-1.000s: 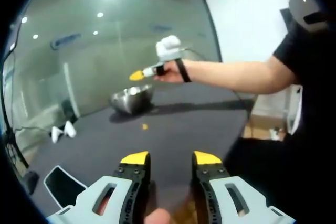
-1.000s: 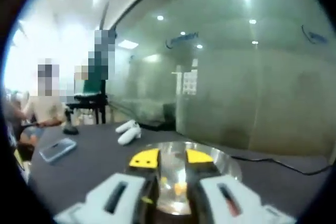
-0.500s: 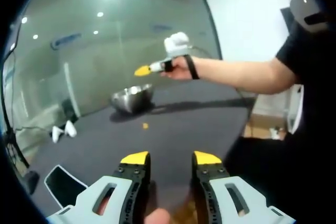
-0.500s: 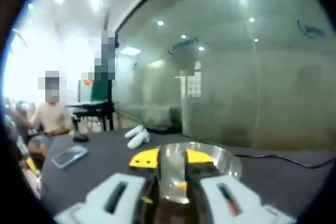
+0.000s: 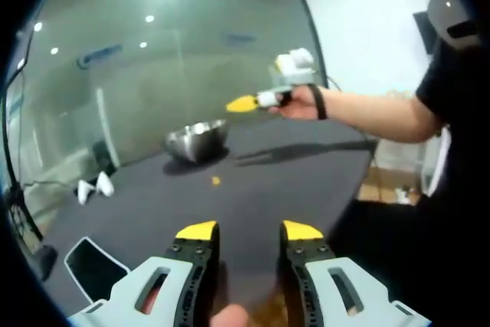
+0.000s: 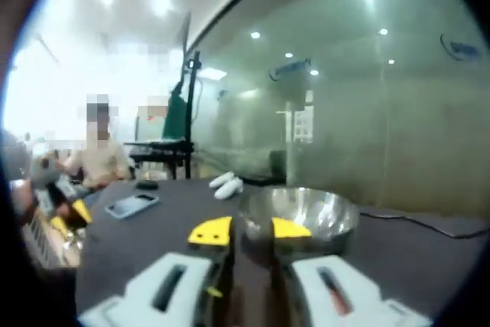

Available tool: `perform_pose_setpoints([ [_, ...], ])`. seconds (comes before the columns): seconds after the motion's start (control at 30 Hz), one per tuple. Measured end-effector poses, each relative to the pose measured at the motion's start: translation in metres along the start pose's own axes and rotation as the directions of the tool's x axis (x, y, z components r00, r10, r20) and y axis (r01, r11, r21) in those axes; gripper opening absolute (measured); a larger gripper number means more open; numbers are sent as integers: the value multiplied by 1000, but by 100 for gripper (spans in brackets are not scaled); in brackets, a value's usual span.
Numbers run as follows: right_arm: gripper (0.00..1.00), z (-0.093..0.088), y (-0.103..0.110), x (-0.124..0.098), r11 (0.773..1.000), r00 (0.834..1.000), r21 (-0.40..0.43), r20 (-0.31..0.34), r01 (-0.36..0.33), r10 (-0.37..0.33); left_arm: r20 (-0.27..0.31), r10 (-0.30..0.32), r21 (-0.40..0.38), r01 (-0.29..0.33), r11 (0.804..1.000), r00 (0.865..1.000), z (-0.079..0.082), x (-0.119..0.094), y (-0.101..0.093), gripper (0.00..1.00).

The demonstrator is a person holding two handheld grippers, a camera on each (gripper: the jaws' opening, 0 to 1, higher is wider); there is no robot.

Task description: Pick up the QQ candy scattered on the table and place it into the stainless steel bowl on the table

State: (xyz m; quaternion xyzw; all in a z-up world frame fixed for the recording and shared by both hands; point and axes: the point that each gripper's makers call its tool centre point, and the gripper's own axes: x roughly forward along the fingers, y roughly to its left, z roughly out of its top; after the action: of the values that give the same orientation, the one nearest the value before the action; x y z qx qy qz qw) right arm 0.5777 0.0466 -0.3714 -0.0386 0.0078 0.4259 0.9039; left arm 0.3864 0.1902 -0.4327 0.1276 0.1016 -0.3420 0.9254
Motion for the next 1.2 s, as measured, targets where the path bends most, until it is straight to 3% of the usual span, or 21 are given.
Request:
perform_pose_setpoints([
  [0.17,18,-19,19,-21,1000,999,0,-10,-31,31,2,43,-34,-43,999,999,-1,3,11,39],
  [0.3,19,-39,30,-29,991,995,-107,-63,-85,78,0,34,-25,-34,999,999,1,6,7,38],
  [0.43,19,-44,45,-31,983,987,-103,-65,-155,148,21,14,-32,-13,999,1000,4,5,2,42],
  [0.5,18,-56,51,-29,975,976,-108,-123,-195,181,22,11,-28,-11,1000,1000,5,5,1,42],
  [0.57,18,-57,56,-23,966,972,-145,-124,-214,197,17,17,-27,-17,1000,1000,4,5,2,42],
  [0.8,19,-69,60,14,967,956,-46,-173,-250,238,22,24,-28,-24,999,999,5,4,2,41],
  [0.87,19,-77,60,26,969,950,-25,-207,-244,234,20,22,-30,-21,999,1000,4,3,0,41],
  [0.93,19,-90,56,33,965,935,-92,-285,-247,212,16,28,-37,-28,999,999,3,2,1,43],
  [0.97,19,-93,59,36,964,929,-86,-302,-250,214,14,31,-37,-31,999,999,2,1,1,44],
  [1.03,20,-87,71,46,962,930,11,-253,-273,266,13,36,-36,-36,999,999,2,-2,3,44],
  [1.2,21,-92,71,67,959,924,29,-260,-283,281,14,59,-44,-58,997,998,3,-7,9,43],
])
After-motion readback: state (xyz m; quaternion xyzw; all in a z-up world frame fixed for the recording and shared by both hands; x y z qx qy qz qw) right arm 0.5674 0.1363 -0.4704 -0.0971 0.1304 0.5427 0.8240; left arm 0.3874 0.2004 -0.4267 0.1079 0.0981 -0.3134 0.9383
